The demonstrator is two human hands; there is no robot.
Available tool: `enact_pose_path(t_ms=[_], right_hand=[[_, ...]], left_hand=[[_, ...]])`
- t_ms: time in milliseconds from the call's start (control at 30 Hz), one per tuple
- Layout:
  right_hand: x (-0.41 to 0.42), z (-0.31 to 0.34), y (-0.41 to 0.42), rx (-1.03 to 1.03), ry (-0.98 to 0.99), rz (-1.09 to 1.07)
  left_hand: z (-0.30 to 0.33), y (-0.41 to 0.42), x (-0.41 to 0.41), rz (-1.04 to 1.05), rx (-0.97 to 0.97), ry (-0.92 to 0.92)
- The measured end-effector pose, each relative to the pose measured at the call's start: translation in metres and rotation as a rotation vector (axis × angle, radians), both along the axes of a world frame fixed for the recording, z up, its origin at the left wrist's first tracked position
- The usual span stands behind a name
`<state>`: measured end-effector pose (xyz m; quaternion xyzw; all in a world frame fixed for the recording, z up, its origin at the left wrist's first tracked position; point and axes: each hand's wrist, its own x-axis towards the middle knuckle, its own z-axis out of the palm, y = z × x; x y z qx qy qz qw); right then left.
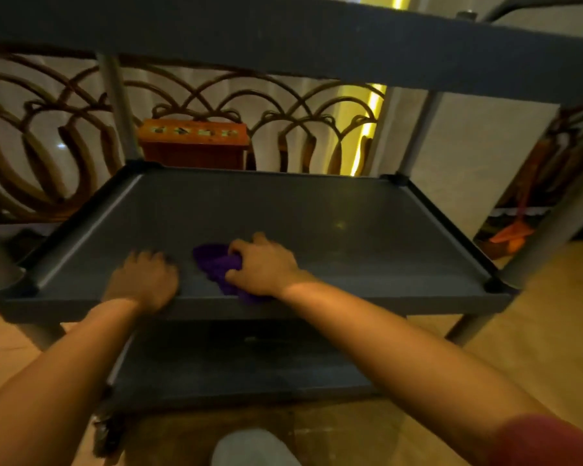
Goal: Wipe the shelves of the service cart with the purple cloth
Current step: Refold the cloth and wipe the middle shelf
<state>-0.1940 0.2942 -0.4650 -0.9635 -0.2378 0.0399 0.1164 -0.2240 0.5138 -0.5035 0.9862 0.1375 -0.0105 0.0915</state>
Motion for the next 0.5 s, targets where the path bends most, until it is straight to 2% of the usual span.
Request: enact_pose_path(t_ms=[100,233,300,400,433,500], right_hand=[[0.024,-0.008,-0.08,-0.034,0.006,-0.144],[0.041,-0.004,-0.21,-0.179,-0.038,-0.492],[0.043,-0.001,-0.251,-0.222,-0.039,-0.649],[0.04,0.006,-0.254,-0.183,-0.096,-0.697],[0.037,0.009,-0.244,-0.139,-0.16,-0.678],[0.026,0.016,-0.218,0.034,-0.308,-0.61]], left_hand=[[-0.002,0.008,0.002,-0.044,0.065,0.079],[-0.003,0.005,0.0,0.022,-0.016,-0.006],[-0.004,0.005,0.0,0.026,0.007,-0.009],[-0.002,0.007,-0.003,0.05,0.013,0.012],[0.0,0.006,-0.005,0.055,-0.004,-0.021],[0.004,0.0,-0.015,0.061,-0.08,-0.202]])
